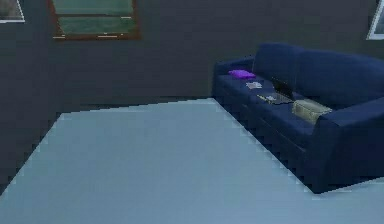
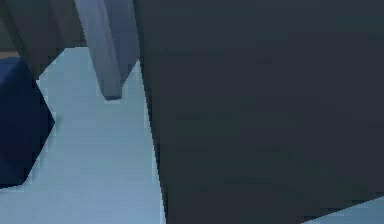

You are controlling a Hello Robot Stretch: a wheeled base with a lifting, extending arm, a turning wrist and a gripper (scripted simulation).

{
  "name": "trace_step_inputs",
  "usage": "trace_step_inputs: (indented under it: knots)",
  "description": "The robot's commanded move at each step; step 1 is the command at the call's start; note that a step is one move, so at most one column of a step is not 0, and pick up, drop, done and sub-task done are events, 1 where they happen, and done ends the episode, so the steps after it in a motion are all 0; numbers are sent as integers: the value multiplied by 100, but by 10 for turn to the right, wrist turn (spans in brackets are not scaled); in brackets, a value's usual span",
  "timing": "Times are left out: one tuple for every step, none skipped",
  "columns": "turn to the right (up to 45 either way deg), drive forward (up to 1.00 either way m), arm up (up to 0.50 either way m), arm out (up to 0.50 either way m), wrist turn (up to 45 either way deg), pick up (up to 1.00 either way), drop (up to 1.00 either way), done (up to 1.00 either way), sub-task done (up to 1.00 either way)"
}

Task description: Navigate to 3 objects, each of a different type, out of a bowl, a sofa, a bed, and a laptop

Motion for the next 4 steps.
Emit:
trace_step_inputs:
  knots:
    - [120,0,0,0,0,0,0,0,0]
    - [0,15,0,0,0,0,0,0,0]
    - [60,0,0,0,0,0,0,0,0]
    - [0,70,0,0,0,0,0,0,0]
